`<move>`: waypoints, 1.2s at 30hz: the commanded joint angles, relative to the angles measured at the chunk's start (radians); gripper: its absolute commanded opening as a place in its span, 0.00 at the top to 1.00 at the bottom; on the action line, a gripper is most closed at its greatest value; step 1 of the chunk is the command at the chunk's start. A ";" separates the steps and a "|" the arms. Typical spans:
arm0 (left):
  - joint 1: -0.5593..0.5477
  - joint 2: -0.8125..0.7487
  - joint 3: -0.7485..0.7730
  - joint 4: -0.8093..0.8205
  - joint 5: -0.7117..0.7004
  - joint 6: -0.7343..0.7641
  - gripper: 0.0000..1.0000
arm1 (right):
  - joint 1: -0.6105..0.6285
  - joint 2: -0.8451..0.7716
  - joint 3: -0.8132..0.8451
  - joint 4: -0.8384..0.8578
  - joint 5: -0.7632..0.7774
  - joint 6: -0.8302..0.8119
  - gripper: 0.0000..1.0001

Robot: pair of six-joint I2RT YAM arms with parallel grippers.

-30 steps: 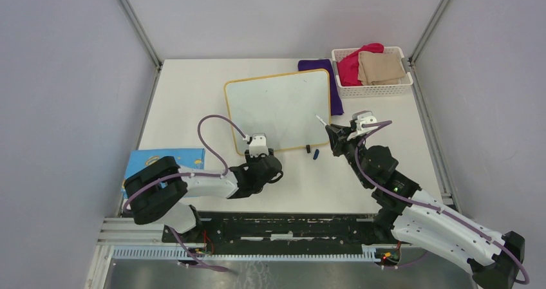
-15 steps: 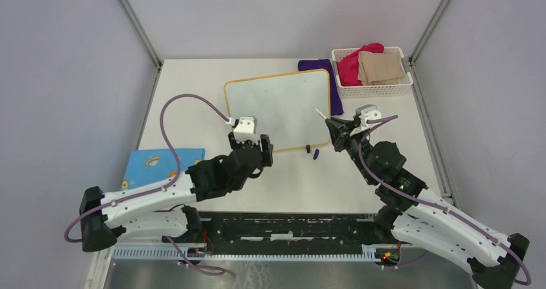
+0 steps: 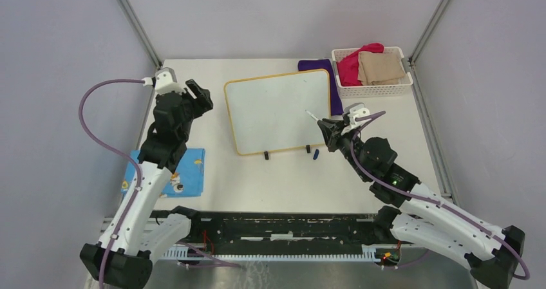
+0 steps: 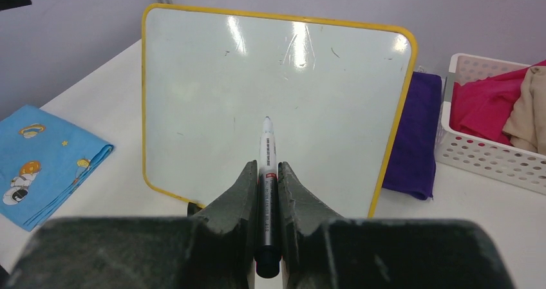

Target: Write a sentence on the whiteboard

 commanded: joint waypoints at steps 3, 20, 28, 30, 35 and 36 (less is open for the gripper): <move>0.230 0.091 -0.098 0.343 0.531 -0.263 0.25 | 0.004 0.038 0.028 0.088 -0.028 0.001 1.00; 0.144 0.186 -0.029 0.393 0.172 -0.159 0.00 | 0.004 0.034 0.038 0.092 -0.031 0.033 1.00; 0.182 0.131 -0.066 0.240 0.096 -0.262 0.00 | 0.004 0.058 0.053 0.106 -0.044 0.047 1.00; 0.203 0.129 -0.093 0.211 0.094 -0.265 0.00 | 0.004 0.066 0.058 0.112 -0.055 0.055 1.00; 0.225 0.143 -0.131 0.171 0.197 -0.267 0.00 | 0.004 0.093 0.064 0.126 -0.079 0.075 1.00; 0.225 0.147 -0.143 0.181 0.225 -0.254 0.00 | 0.003 0.101 0.065 0.132 -0.087 0.081 1.00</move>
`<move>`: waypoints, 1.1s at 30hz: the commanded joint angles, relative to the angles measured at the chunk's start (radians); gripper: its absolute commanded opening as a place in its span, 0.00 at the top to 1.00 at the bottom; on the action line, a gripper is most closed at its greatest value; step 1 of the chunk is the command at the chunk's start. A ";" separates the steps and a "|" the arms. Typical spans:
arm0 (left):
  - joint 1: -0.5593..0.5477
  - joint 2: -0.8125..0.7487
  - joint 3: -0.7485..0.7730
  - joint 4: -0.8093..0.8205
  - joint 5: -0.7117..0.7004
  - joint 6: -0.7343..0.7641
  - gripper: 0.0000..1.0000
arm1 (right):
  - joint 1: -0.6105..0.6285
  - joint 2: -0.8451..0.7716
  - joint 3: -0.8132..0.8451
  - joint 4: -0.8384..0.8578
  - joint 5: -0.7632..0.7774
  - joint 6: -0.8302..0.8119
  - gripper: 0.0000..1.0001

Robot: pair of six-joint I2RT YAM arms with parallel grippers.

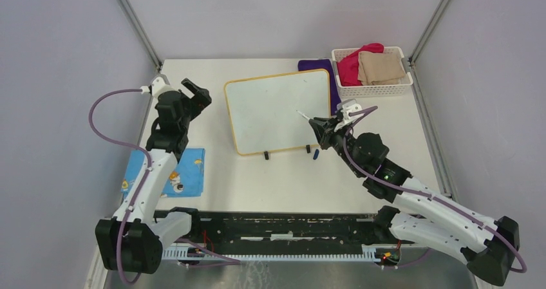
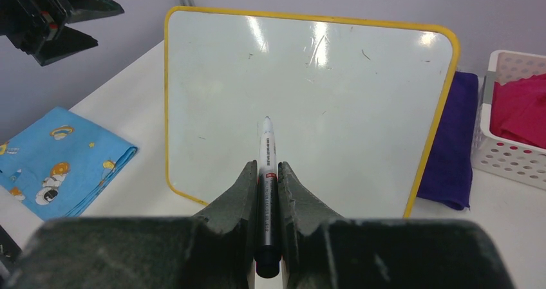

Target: Write a sentence on the whiteboard

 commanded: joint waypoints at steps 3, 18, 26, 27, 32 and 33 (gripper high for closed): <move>0.008 -0.009 -0.071 0.061 0.136 0.025 0.00 | 0.004 0.040 0.061 0.084 -0.051 0.048 1.00; 0.180 0.025 -0.209 0.493 0.706 -0.057 0.00 | 0.091 0.175 0.204 0.069 0.026 -0.028 1.00; 0.226 0.158 -0.363 0.899 0.934 -0.190 0.00 | 0.103 0.192 0.211 0.078 0.026 -0.055 1.00; 0.225 0.166 -0.375 0.930 0.946 -0.185 0.00 | 0.104 0.194 0.212 0.078 0.023 -0.060 1.00; 0.224 0.238 -0.378 1.087 1.010 -0.235 0.01 | 0.128 0.214 0.215 0.082 0.022 -0.099 1.00; 0.224 0.253 -0.365 1.082 1.005 -0.242 0.01 | 0.138 0.217 0.218 0.083 0.031 -0.112 1.00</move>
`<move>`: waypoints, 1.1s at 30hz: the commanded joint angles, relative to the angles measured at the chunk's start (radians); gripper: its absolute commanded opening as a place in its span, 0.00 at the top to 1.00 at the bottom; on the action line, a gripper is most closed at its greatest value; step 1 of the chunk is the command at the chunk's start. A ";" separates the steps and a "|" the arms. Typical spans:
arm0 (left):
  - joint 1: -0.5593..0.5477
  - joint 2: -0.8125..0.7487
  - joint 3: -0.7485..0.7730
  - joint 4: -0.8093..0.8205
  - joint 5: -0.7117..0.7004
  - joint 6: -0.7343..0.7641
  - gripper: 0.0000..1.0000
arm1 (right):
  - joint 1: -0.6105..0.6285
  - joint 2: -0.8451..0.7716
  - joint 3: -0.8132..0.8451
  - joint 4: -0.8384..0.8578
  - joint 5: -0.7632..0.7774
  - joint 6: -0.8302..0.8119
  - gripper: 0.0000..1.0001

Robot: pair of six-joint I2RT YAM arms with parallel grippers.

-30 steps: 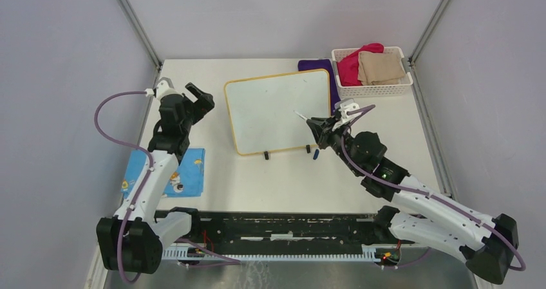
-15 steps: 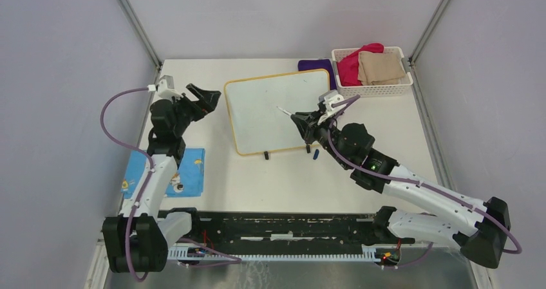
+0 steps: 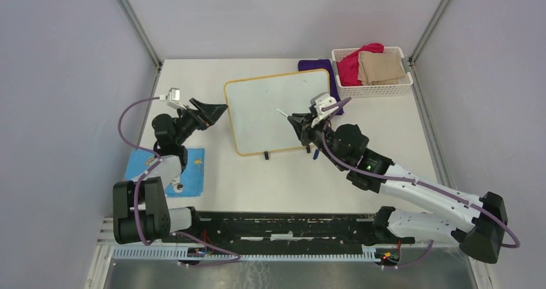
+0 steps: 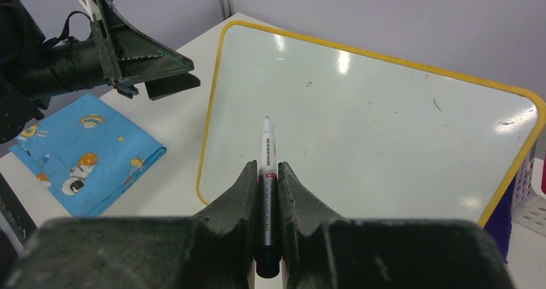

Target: Write a sentence on the whiteboard

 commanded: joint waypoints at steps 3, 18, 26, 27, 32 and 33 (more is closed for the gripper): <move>-0.001 0.093 0.074 0.203 0.105 -0.087 0.02 | 0.053 0.025 0.060 0.046 0.046 -0.079 1.00; 0.001 0.426 0.035 0.901 0.256 -0.338 0.15 | 0.130 0.119 0.096 0.053 0.178 -0.144 1.00; -0.002 0.531 0.038 0.970 0.273 -0.329 0.22 | 0.134 0.158 0.104 0.078 0.172 -0.157 1.00; -0.004 0.543 0.038 0.970 0.274 -0.325 0.22 | 0.136 0.162 0.105 0.082 0.164 -0.156 1.00; -0.017 0.523 0.033 0.970 0.274 -0.309 0.24 | 0.135 0.175 0.115 0.088 0.148 -0.159 1.00; -0.015 0.508 0.030 0.970 0.268 -0.302 0.24 | 0.134 0.169 0.114 0.089 0.150 -0.160 1.00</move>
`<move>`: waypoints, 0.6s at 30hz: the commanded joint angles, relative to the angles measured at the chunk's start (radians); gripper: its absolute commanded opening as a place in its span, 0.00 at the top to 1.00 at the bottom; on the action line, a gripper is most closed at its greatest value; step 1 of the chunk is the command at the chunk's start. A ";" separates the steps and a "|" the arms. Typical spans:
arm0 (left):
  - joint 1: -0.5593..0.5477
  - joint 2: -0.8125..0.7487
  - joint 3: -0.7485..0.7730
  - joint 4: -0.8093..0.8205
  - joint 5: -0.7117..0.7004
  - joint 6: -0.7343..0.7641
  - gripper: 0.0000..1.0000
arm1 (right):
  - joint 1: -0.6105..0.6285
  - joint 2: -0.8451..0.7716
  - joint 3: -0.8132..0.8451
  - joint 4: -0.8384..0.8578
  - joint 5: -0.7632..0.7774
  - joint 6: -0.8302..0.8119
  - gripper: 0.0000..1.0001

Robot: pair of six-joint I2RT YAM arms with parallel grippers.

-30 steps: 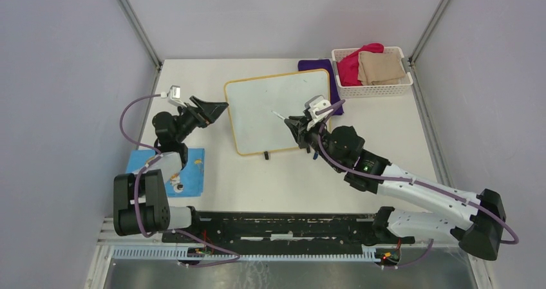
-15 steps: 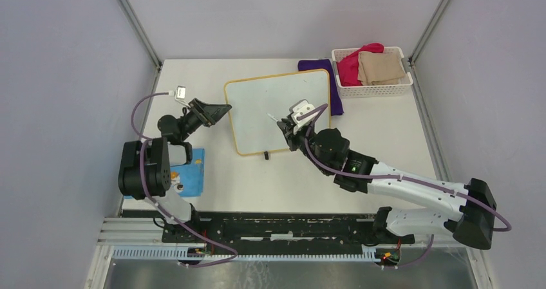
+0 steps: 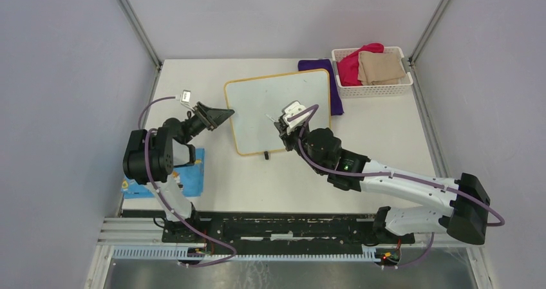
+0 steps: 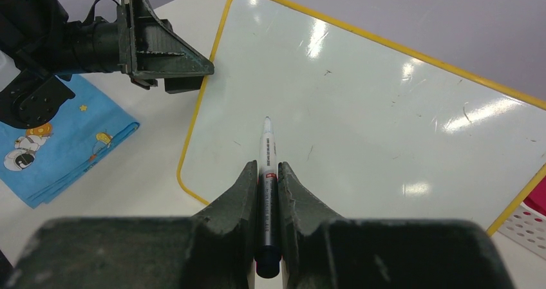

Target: Write a sentence on the whiteboard

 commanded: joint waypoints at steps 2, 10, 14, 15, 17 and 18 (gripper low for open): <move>-0.004 -0.072 -0.017 0.225 0.003 0.003 0.20 | 0.004 -0.022 0.046 0.060 0.005 -0.018 1.00; 0.054 -0.289 -0.093 -0.041 -0.136 0.144 0.00 | 0.005 -0.076 0.030 0.047 0.019 -0.024 1.00; 0.059 -0.515 -0.059 -0.548 -0.298 0.359 0.00 | 0.003 -0.097 0.023 0.049 0.023 -0.031 1.00; 0.059 -0.566 -0.013 -0.770 -0.370 0.422 0.00 | 0.005 -0.102 0.021 0.050 0.023 -0.033 1.00; 0.034 -0.626 0.113 -1.152 -0.525 0.557 0.00 | 0.004 -0.112 0.018 0.050 0.024 -0.037 1.00; 0.005 -0.640 0.170 -1.275 -0.609 0.610 0.00 | 0.003 -0.116 0.016 0.052 0.021 -0.039 1.00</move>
